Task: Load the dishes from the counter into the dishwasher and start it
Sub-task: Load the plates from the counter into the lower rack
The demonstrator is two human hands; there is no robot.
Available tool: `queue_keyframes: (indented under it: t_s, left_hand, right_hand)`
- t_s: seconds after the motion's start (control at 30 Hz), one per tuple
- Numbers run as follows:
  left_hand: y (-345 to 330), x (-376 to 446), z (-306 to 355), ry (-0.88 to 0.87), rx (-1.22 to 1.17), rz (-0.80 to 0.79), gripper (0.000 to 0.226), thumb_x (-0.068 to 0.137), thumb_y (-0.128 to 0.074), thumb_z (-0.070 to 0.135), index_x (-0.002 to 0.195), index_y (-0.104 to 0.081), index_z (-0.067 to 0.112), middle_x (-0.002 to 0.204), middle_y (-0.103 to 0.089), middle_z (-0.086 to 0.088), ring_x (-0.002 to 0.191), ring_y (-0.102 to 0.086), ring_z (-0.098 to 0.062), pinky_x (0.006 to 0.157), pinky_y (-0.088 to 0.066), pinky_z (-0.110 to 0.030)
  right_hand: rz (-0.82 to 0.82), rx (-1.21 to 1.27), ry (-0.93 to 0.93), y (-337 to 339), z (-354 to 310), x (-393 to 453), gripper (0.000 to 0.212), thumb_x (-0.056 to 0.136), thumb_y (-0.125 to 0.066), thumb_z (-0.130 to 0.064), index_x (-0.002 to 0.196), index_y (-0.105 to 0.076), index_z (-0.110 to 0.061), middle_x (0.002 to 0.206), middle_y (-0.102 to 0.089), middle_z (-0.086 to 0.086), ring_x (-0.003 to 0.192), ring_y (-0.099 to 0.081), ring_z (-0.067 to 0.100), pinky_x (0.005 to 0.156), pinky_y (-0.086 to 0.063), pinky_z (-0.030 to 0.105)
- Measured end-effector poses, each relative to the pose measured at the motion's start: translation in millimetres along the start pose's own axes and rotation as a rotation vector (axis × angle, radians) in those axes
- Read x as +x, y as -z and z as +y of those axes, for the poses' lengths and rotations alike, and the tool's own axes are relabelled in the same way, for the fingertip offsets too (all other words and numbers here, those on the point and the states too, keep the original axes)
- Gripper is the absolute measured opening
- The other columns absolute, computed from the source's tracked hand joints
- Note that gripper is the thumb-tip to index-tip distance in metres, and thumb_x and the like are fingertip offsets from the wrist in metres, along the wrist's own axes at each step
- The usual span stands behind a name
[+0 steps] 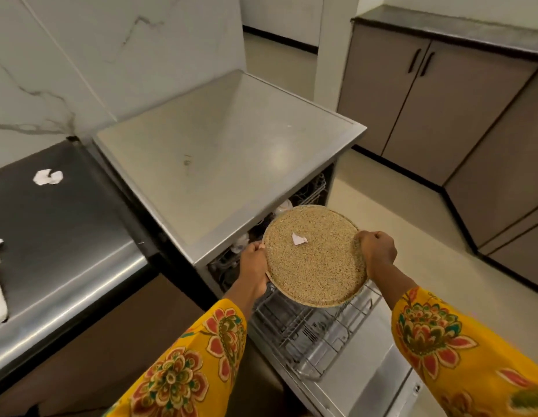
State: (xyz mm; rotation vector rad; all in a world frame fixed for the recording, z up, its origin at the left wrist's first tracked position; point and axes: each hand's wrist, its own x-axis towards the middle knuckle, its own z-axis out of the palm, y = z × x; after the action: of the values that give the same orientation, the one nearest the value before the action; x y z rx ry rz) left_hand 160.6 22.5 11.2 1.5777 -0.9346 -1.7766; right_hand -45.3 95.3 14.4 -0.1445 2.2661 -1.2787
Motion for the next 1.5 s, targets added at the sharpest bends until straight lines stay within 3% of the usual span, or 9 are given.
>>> queue_keyframes:
  t_s: [0.33, 0.47, 0.6, 0.7, 0.87, 1.03, 1.23, 1.4, 1.5]
  left_hand:
    - [-49.3, 42.2, -34.8, 0.169, -0.020, 0.024, 0.029, 0.102, -0.036, 0.008, 0.129, -0.045, 0.003, 0.118, -0.054, -0.017, 0.101, -0.050, -0.025, 0.088, -0.043, -0.039]
    - [-56.3, 59.1, -45.5, 0.235, -0.017, 0.080, 0.017, 0.101, -0.036, 0.009, 0.115, -0.046, 0.013, 0.117, -0.051, -0.012, 0.102, -0.048, -0.025, 0.086, -0.042, -0.037]
    - [-59.4, 82.2, -56.8, 0.266, 0.024, 0.140, 0.013, 0.101, -0.039, 0.009, 0.111, -0.046, 0.012, 0.131, -0.049, -0.017, 0.105, -0.048, -0.025, 0.097, -0.042, -0.044]
    - [-63.0, 100.2, -63.0, 0.284, 0.073, 0.191, 0.017, 0.100, -0.041, 0.010, 0.114, -0.051, 0.011, 0.132, -0.050, -0.017, 0.104, -0.049, -0.026, 0.097, -0.043, -0.045]
    - [-73.2, 132.1, -75.5, 0.300, 0.028, 0.210, 0.021, 0.100, -0.042, 0.010, 0.119, -0.051, 0.010, 0.133, -0.050, -0.017, 0.104, -0.049, -0.025, 0.089, -0.043, -0.042]
    - [-93.4, 171.3, -79.0, 0.343, -0.075, 0.215, 0.033, 0.099, -0.041, 0.007, 0.132, -0.043, 0.007, 0.138, -0.045, -0.019, 0.117, -0.049, -0.035, 0.091, -0.043, -0.050]
    - [-113.0, 216.9, -81.8, 0.367, -0.177, 0.199, 0.033, 0.099, -0.042, 0.005, 0.132, -0.042, 0.005, 0.141, -0.042, -0.019, 0.128, -0.043, -0.037, 0.093, -0.042, -0.049]
    - [-127.1, 254.2, -90.7, 0.383, -0.244, 0.166, 0.034, 0.099, -0.041, 0.004, 0.133, -0.043, 0.008, 0.141, -0.043, -0.019, 0.128, -0.043, -0.036, 0.097, -0.041, -0.050]
    - [-133.7, 276.4, -98.5, 0.364, -0.303, 0.126, 0.030, 0.098, -0.043, 0.004, 0.127, -0.046, 0.009, 0.139, -0.045, -0.018, 0.123, -0.048, -0.034, 0.087, -0.047, -0.042]
  right_hand:
    - [-0.064, -0.026, -0.106, 0.7, 47.8, 62.4, 0.022, 0.091, -0.055, -0.013, 0.108, -0.066, -0.005, 0.107, -0.062, 0.012, 0.091, -0.048, 0.021, 0.078, -0.040, 0.028]
    - [-0.132, -0.026, -0.126, -9.3, 66.9, 76.4, 0.016, 0.088, -0.057, -0.006, 0.101, -0.068, -0.008, 0.105, -0.066, 0.013, 0.089, -0.057, 0.024, 0.082, -0.050, 0.035]
    - [-0.221, -0.070, -0.194, -21.9, 89.9, 90.9, 0.036, 0.085, -0.064, -0.009, 0.121, -0.061, -0.009, 0.115, -0.064, 0.009, 0.100, -0.061, 0.025, 0.092, -0.051, 0.043]
    - [-0.293, -0.134, -0.185, -30.4, 101.7, 96.4, 0.042, 0.086, -0.062, -0.009, 0.128, -0.056, -0.009, 0.115, -0.062, 0.008, 0.090, -0.060, 0.022, 0.080, -0.055, 0.036]
    - [-0.441, -0.393, 0.013, -47.0, 122.0, 103.1, 0.021, 0.085, -0.060, -0.011, 0.101, -0.068, -0.001, 0.097, -0.069, 0.020, 0.082, -0.067, 0.035, 0.077, -0.056, 0.046]
    - [-0.642, -0.589, 0.119, -66.4, 136.7, 118.0, 0.057, 0.088, -0.058, -0.047, 0.134, -0.051, -0.014, 0.142, -0.040, 0.014, 0.133, -0.037, 0.030, 0.108, -0.035, 0.045]
    - [-0.805, -0.790, 0.227, -91.6, 140.4, 149.9, 0.087, 0.082, -0.057, -0.059, 0.150, -0.019, -0.021, 0.157, -0.010, 0.012, 0.143, -0.007, 0.035, 0.115, -0.016, 0.048]
    - [-0.652, -1.169, 0.569, -123.9, 144.0, 192.5, 0.063, 0.093, -0.050, -0.042, 0.143, -0.023, -0.016, 0.143, -0.034, 0.019, 0.126, -0.040, 0.038, 0.100, -0.044, 0.046]
    - [-0.613, -1.249, 0.668, -144.2, 146.6, 217.5, 0.044, 0.098, -0.039, -0.028, 0.137, -0.027, -0.011, 0.131, -0.043, 0.022, 0.110, -0.051, 0.038, 0.083, -0.053, 0.046]
